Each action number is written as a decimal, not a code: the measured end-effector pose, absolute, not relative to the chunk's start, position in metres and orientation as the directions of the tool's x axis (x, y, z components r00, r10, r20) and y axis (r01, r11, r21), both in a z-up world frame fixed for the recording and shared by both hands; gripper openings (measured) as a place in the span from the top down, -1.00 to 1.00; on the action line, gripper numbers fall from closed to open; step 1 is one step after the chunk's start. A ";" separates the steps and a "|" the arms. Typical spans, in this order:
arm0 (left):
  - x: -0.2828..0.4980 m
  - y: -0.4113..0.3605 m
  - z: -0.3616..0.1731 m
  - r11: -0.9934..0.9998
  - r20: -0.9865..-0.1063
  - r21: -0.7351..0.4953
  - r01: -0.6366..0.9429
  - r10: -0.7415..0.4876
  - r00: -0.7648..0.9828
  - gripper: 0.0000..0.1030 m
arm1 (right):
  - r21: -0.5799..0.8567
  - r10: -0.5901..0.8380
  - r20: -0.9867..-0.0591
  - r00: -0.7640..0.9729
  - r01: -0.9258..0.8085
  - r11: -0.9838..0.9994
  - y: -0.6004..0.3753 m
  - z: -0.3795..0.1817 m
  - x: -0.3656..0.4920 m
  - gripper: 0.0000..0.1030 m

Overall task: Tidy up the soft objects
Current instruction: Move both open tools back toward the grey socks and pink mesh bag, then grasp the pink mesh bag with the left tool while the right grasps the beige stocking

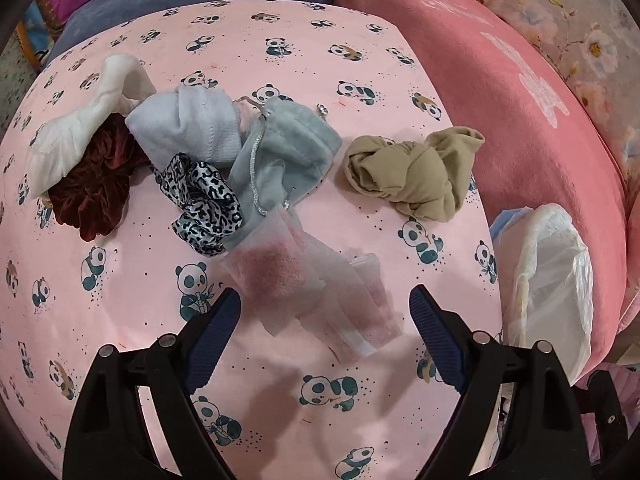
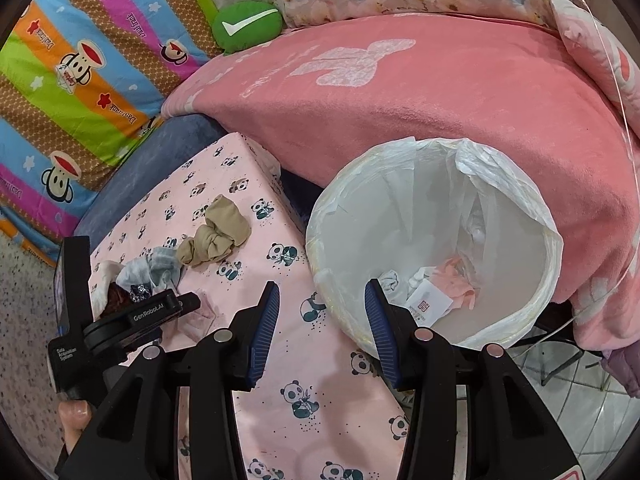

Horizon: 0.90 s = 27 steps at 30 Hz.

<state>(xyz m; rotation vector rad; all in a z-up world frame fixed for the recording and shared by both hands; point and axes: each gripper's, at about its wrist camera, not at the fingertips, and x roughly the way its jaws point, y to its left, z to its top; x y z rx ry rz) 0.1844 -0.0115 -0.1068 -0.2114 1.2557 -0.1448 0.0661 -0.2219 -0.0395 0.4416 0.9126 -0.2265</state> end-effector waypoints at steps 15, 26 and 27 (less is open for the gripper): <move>0.179 0.001 -0.103 0.961 -0.918 -0.273 0.035 -0.271 0.290 0.79 | 0.246 0.024 -0.822 0.569 0.316 0.916 -0.189 -0.050 0.086 0.11; 0.163 0.015 -0.070 0.977 -0.904 -0.198 0.083 -0.214 0.371 0.80 | 0.240 0.046 -0.823 0.566 0.274 0.931 -0.161 -0.050 0.096 0.11; 0.163 0.016 -0.068 0.978 -0.902 -0.190 0.085 -0.208 0.378 0.80 | 0.239 0.046 -0.823 0.566 0.271 0.933 -0.159 -0.050 0.097 0.11</move>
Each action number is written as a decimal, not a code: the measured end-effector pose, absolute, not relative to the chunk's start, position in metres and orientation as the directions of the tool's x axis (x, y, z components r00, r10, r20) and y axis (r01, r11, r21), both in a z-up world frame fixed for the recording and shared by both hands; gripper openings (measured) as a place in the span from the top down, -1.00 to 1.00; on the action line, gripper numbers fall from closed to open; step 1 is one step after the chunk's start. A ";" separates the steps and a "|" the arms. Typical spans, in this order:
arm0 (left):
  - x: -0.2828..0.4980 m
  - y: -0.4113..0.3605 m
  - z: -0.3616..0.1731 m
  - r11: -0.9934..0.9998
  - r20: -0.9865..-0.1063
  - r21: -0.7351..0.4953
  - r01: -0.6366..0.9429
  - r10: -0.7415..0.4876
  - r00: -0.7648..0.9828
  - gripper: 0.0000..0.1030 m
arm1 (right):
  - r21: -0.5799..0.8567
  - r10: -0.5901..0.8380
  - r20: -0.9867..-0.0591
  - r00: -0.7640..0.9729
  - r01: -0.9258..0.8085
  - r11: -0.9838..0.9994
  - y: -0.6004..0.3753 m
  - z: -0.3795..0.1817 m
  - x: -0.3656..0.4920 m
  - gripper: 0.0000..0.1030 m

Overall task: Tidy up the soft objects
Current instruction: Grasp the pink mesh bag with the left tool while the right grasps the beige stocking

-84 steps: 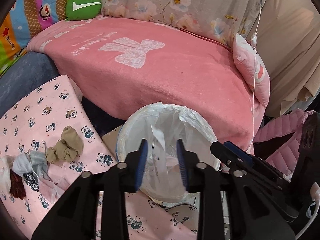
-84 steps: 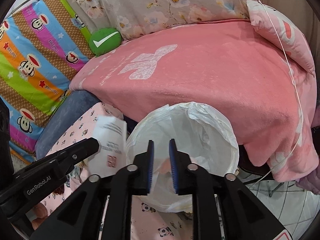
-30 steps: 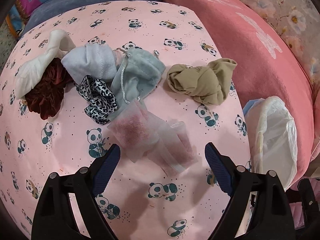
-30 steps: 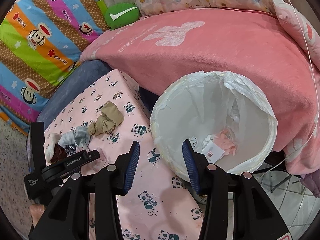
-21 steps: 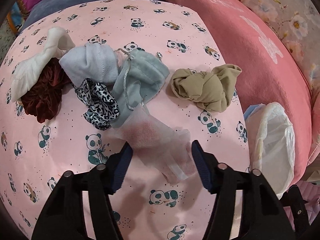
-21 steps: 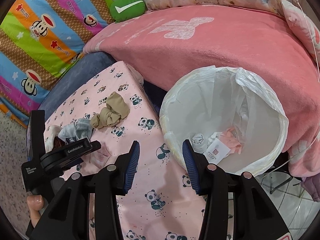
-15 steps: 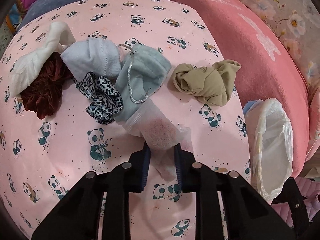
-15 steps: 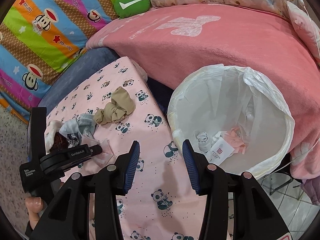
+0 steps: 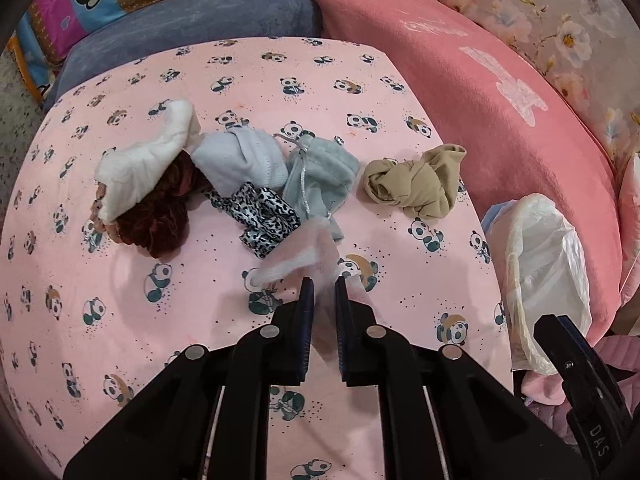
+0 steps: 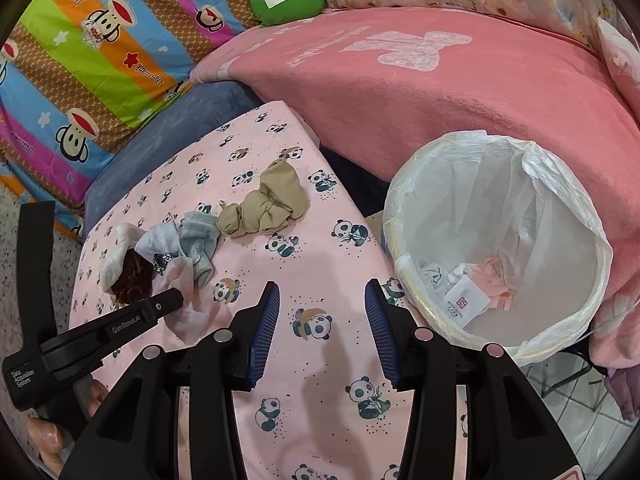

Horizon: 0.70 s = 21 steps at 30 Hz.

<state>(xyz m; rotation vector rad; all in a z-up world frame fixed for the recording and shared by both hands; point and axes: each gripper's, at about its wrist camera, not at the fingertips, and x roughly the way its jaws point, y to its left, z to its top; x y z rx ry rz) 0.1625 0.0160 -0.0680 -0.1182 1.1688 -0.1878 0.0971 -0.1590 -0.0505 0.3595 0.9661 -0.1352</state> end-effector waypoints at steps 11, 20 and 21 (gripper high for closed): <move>0.160 0.039 -0.039 0.983 -0.872 -0.160 0.094 -0.185 0.454 0.80 | 0.221 0.060 -0.813 0.579 0.211 0.952 -0.138 -0.046 0.123 0.10; 0.158 0.064 -0.055 0.971 -0.889 -0.228 0.067 -0.236 0.393 0.68 | 0.215 0.065 -0.817 0.574 0.198 0.956 -0.128 -0.046 0.144 0.11; 0.156 0.066 -0.060 0.968 -0.892 -0.245 0.062 -0.250 0.376 0.60 | 0.213 0.063 -0.819 0.571 0.199 0.957 -0.126 -0.048 0.143 0.11</move>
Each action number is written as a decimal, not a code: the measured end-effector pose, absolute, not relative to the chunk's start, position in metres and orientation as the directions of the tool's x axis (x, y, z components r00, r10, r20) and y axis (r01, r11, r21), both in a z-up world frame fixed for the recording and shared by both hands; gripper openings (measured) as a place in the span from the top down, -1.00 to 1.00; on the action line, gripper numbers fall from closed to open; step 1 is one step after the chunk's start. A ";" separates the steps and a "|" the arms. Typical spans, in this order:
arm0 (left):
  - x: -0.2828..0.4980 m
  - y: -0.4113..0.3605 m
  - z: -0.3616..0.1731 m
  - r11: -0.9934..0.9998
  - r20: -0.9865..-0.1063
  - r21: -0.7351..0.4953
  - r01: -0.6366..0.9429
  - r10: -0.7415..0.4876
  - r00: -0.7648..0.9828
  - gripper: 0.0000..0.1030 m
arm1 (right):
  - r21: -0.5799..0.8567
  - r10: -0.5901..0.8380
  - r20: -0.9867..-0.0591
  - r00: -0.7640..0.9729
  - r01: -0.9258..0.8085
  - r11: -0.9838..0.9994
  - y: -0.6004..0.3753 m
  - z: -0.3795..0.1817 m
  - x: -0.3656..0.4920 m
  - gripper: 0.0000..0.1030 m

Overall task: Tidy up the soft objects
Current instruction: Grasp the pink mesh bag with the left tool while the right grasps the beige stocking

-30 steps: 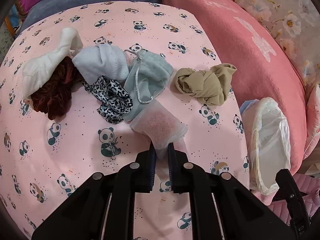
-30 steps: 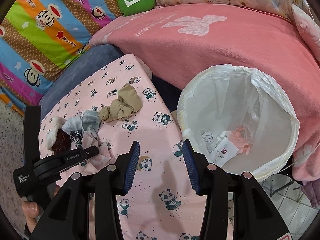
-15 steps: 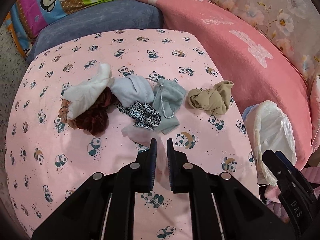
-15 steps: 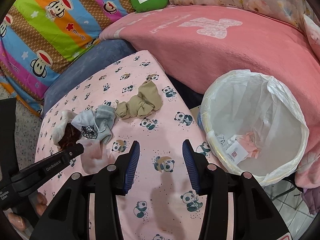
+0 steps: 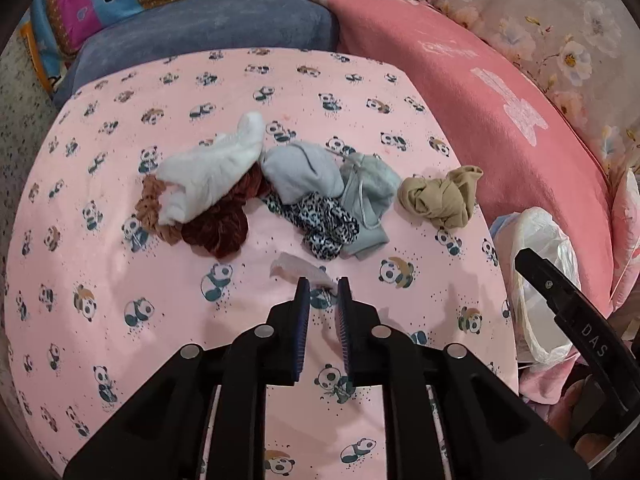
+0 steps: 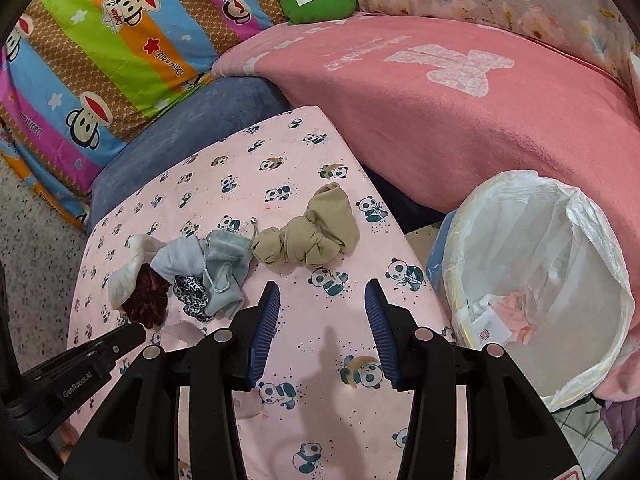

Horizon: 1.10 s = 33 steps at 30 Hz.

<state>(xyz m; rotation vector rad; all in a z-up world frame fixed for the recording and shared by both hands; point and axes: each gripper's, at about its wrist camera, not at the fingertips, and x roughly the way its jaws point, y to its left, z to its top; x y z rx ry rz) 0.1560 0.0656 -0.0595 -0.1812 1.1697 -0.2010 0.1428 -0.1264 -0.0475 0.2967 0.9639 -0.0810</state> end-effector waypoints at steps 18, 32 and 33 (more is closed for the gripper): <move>0.146 0.062 -0.116 0.923 -0.897 -0.384 0.017 -0.378 0.230 0.83 | 0.227 0.065 -0.836 0.545 0.235 0.945 -0.138 -0.062 0.131 0.11; 0.178 0.075 -0.038 0.933 -0.831 -0.352 0.082 -0.351 0.432 0.83 | 0.219 0.096 -0.845 0.526 0.178 0.959 -0.125 -0.076 0.195 0.11; 0.183 0.074 -0.036 0.932 -0.826 -0.352 0.084 -0.352 0.440 0.83 | 0.218 0.096 -0.849 0.520 0.179 0.959 -0.125 -0.079 0.200 0.11</move>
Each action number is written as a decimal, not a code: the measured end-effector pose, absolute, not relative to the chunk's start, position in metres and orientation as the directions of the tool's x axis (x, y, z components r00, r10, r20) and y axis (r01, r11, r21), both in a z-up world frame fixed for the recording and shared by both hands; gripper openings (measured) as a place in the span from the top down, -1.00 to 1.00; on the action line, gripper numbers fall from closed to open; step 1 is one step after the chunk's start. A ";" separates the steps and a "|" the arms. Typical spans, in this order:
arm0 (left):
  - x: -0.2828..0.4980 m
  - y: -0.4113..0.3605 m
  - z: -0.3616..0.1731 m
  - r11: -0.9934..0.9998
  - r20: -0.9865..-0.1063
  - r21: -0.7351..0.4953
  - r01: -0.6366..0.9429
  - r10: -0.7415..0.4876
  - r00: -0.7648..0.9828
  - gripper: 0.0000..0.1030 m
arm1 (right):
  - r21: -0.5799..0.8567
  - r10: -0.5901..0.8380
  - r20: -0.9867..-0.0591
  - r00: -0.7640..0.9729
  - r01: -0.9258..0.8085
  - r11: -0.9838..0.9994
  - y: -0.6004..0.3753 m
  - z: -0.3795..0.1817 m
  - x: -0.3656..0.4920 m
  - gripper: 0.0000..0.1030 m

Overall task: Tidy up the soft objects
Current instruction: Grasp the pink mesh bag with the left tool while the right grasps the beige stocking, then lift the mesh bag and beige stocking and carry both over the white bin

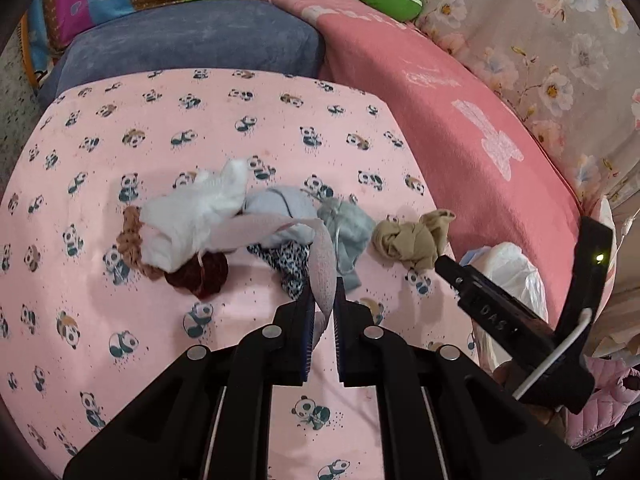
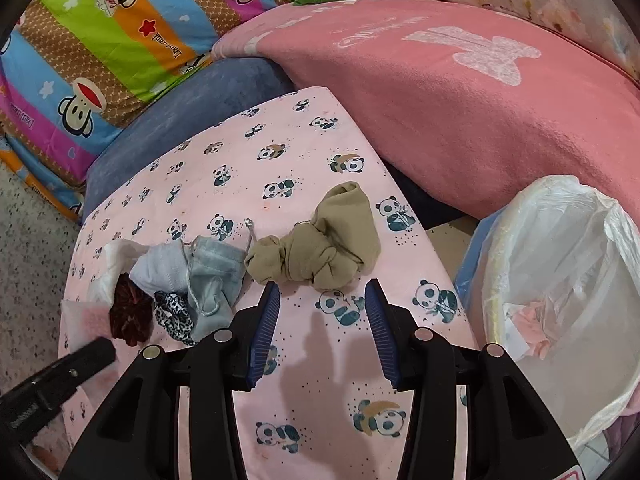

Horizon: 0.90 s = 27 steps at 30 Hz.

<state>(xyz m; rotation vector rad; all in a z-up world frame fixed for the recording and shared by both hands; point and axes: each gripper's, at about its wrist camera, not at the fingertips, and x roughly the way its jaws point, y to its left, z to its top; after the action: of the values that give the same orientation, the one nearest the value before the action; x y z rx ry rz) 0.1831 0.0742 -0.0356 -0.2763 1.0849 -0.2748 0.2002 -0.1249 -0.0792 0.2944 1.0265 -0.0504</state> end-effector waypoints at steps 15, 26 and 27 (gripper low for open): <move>0.200 0.073 -0.026 0.937 -0.818 -0.337 0.093 -0.340 0.465 0.83 | 0.243 0.146 -0.878 0.455 0.161 0.957 -0.124 -0.112 0.237 0.50; 0.188 0.043 -0.016 0.936 -0.819 -0.319 0.146 -0.350 0.455 0.83 | 0.297 0.171 -0.828 0.534 0.159 0.941 -0.141 -0.080 0.188 0.79; 0.187 0.039 -0.014 0.936 -0.818 -0.317 0.154 -0.352 0.455 0.83 | 0.303 0.172 -0.822 0.544 0.161 0.939 -0.144 -0.077 0.183 0.79</move>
<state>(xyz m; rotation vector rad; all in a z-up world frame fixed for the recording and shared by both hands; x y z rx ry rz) 0.1866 0.0392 -0.0144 -0.2090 1.0549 -0.3147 0.1833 -0.1436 -0.0767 0.3655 1.0021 0.0063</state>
